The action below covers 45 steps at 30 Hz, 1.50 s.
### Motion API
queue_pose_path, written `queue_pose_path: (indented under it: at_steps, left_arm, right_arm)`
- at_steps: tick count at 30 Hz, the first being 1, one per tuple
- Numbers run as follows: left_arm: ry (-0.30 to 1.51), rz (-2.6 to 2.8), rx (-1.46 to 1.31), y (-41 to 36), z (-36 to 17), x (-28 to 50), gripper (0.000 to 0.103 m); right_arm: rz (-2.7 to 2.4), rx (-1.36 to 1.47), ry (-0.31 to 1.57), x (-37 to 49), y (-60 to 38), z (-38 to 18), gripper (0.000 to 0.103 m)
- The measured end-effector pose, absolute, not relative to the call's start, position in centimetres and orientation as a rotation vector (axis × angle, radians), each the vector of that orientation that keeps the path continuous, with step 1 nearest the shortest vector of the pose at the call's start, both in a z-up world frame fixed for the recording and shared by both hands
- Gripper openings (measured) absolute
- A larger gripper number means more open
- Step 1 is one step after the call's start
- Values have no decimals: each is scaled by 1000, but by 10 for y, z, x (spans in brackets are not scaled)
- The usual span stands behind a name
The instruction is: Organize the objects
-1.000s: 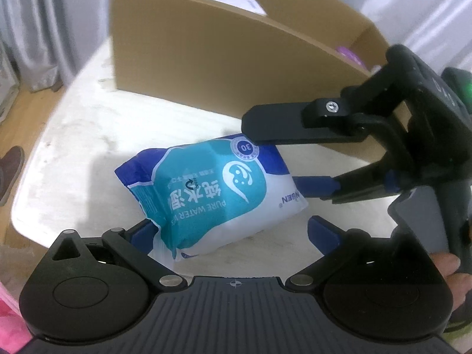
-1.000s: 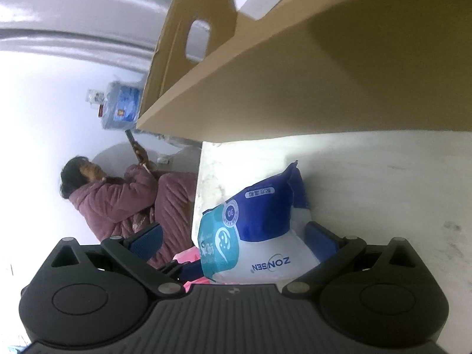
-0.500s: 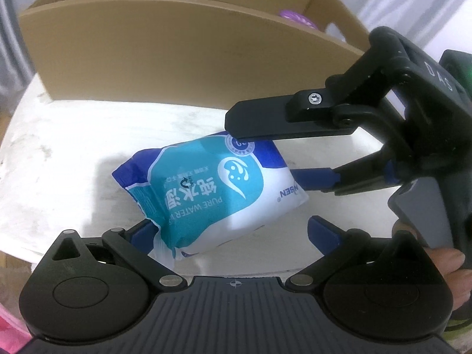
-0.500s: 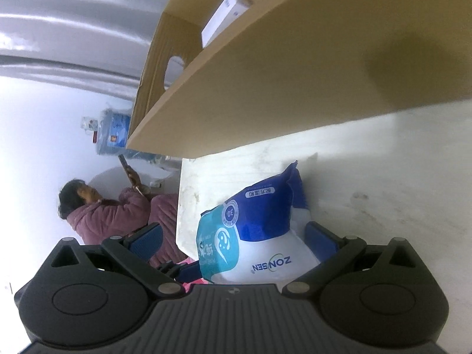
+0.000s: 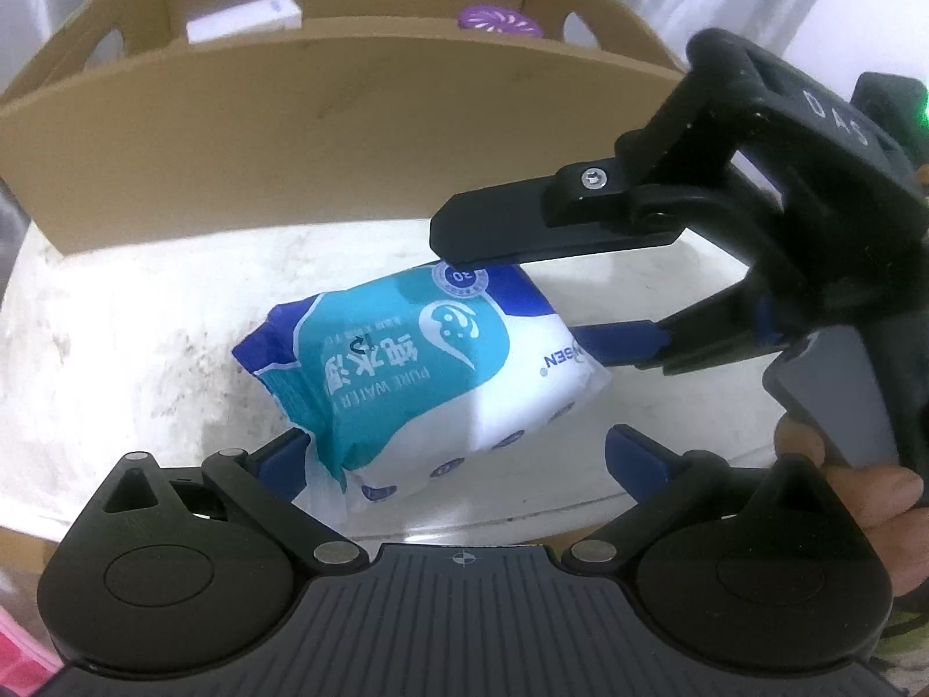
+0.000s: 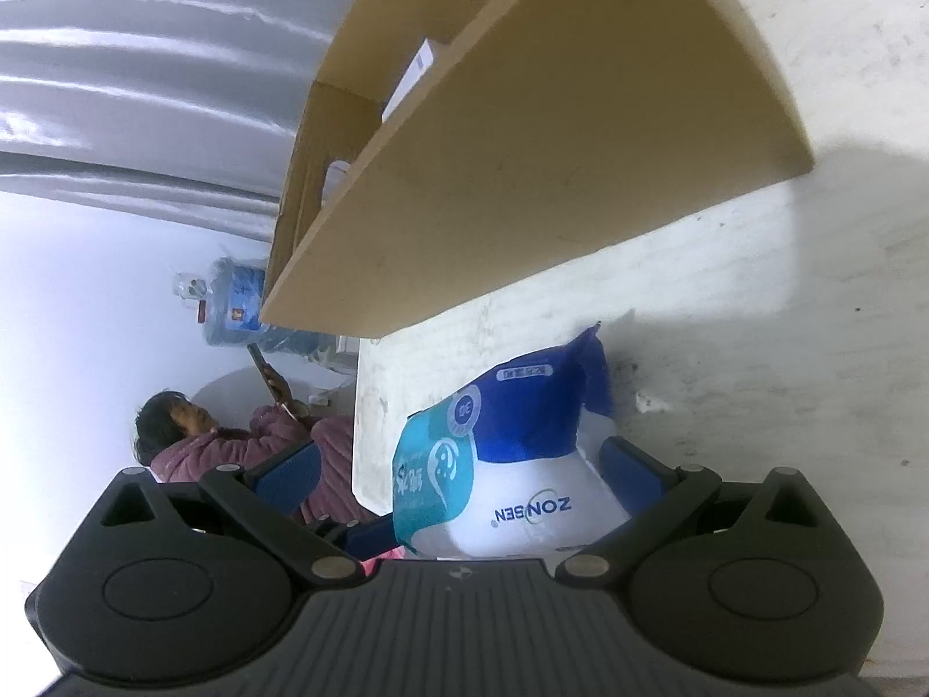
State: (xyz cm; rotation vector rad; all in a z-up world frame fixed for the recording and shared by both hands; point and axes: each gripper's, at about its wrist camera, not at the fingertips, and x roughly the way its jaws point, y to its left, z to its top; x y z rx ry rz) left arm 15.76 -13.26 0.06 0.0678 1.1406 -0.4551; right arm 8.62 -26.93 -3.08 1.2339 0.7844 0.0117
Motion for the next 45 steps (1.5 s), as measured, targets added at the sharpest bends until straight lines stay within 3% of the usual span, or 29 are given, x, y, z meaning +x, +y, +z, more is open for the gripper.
queue_pose_path:
  at_steps: [16, 39, 45]
  left_arm:
    - [1069, -417, 182, -159, -1, 140, 103]
    - [957, -435, -148, -79, -2, 169, 103]
    - [1005, -440, -83, -91, -8, 163, 103]
  right_arm:
    - [-3, 1253, 732, 52, -279, -32, 103]
    - [-87, 1231, 716, 49, -277, -28, 103]
    - [-88, 1176, 730, 57, -270, -29, 99]
